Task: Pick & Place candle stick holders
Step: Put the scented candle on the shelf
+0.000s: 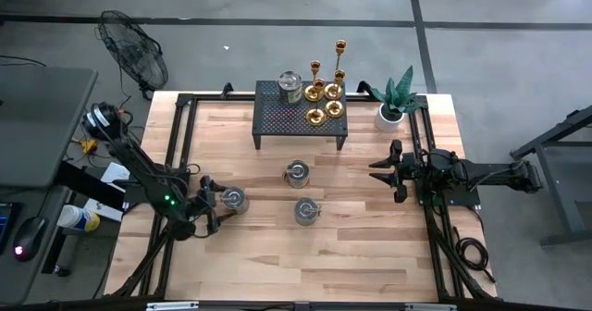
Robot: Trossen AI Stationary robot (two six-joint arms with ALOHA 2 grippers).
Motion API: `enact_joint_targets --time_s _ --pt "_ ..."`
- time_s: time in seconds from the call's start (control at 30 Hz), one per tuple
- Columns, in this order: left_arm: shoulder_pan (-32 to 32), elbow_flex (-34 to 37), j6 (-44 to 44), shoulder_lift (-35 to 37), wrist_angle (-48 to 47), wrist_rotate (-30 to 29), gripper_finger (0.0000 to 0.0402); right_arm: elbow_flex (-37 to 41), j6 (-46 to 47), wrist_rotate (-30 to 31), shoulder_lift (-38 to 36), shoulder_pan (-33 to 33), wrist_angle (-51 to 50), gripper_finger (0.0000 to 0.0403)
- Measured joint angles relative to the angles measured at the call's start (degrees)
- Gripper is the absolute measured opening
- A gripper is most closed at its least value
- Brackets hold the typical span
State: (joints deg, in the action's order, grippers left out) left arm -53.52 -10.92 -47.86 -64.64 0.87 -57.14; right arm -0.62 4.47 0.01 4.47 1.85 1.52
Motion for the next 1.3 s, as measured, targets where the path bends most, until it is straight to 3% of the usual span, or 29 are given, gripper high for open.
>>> enact_joint_targets --time_s 0.77,0.97,1.3 --pt "11.1 -1.6 0.0 -18.0 19.2 -0.2 0.0390 0.0 0.0 0.0 0.0 0.0 0.0 0.0117" --pt "12.7 -1.7 0.0 -20.9 24.4 -0.2 0.0390 0.0 0.0 0.0 0.0 0.0 0.0 0.0117" --pt "13.6 -4.1 0.0 -22.7 24.6 -0.5 0.0390 0.0 0.0 0.0 0.0 0.0 0.0 0.0117"
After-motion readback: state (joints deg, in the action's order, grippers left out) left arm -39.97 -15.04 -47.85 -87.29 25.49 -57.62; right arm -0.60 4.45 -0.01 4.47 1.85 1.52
